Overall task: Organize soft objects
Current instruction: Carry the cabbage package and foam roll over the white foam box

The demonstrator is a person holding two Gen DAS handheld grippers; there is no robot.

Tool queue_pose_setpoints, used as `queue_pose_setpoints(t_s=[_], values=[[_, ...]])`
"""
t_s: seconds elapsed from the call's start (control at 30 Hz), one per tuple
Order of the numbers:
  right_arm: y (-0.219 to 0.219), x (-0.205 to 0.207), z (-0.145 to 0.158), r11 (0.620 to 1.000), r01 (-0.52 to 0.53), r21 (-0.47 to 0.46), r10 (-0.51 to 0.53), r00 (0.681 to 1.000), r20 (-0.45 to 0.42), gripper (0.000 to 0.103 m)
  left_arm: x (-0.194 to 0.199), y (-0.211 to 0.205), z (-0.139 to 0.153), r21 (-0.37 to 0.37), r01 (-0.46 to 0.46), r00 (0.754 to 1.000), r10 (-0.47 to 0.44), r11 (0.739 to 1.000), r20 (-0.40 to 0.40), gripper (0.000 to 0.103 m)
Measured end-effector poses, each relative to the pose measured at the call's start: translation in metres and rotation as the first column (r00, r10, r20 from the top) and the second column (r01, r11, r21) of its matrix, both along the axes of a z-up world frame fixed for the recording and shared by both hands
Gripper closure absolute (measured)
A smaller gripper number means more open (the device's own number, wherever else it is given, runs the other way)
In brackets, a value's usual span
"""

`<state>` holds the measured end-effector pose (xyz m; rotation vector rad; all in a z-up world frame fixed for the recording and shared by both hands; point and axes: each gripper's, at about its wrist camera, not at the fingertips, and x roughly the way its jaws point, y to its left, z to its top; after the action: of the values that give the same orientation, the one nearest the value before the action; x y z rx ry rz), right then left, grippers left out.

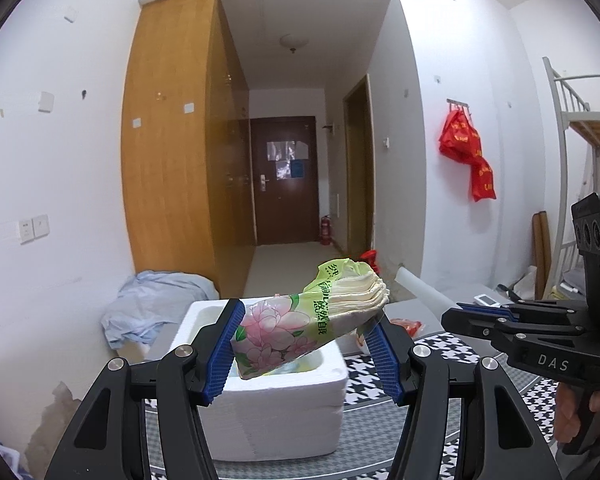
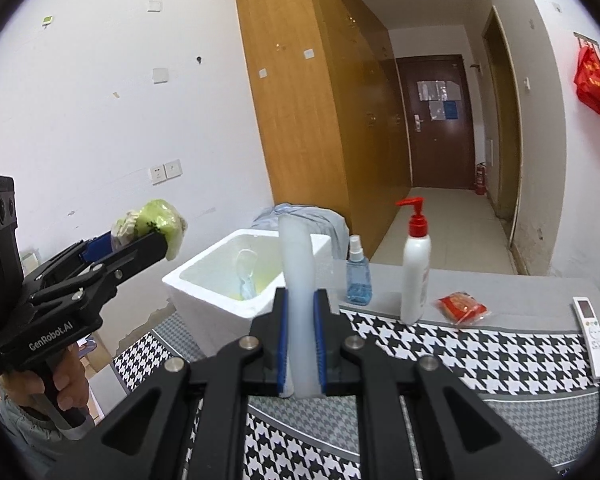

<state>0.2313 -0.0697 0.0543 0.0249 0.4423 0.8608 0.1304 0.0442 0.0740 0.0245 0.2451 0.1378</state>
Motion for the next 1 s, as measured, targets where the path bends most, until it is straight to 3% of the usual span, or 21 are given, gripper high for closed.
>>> queue_pose_setpoints(t_s=[1.0], values=[[0.078,0.004,-0.001,0.99,-0.122,-0.077,0.122,0.993,0.0,0.088,-0.003,0.058,-0.008,-0.035,-0.143,0.99,0.142,0.989,-0.026,0.042]])
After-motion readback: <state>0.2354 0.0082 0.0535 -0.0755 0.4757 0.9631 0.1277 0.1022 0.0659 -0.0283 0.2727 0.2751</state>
